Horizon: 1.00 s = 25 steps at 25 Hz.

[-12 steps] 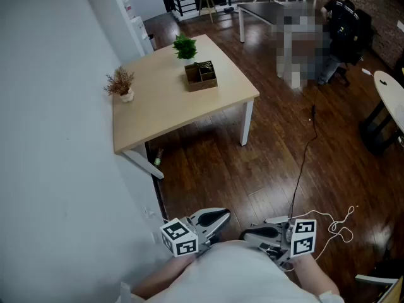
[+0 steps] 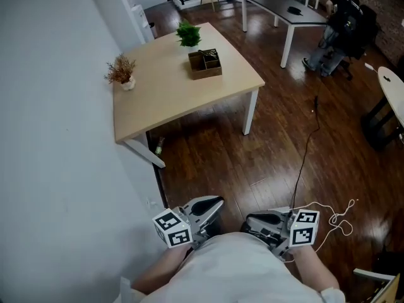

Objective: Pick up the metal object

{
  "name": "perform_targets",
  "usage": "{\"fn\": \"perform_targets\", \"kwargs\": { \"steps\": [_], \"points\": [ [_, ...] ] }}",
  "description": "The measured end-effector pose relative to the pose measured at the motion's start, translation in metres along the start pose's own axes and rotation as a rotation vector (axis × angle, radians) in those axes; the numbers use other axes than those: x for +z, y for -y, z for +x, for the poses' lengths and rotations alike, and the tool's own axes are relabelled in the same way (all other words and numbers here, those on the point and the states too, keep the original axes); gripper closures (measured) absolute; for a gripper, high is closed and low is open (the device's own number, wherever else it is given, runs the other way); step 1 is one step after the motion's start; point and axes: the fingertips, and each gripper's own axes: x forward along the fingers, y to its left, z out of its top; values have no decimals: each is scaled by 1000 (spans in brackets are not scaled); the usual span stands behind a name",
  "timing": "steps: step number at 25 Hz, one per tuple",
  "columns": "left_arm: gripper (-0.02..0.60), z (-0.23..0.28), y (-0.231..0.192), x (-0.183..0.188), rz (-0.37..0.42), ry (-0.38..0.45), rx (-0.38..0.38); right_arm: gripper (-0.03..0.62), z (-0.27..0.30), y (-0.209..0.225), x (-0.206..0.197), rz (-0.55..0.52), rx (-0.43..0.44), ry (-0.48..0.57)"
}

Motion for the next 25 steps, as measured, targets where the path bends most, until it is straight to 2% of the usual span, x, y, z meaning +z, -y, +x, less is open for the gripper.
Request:
{"fn": "perform_targets", "kwargs": {
  "steps": [7,25],
  "points": [
    [563,-27,-27,20,11,49,16,591,25,20,7,-59,-126,1],
    [563,-93,-88,44,-38,86,33,591,107,41,36,-106,-218,-10]
  ]
}}
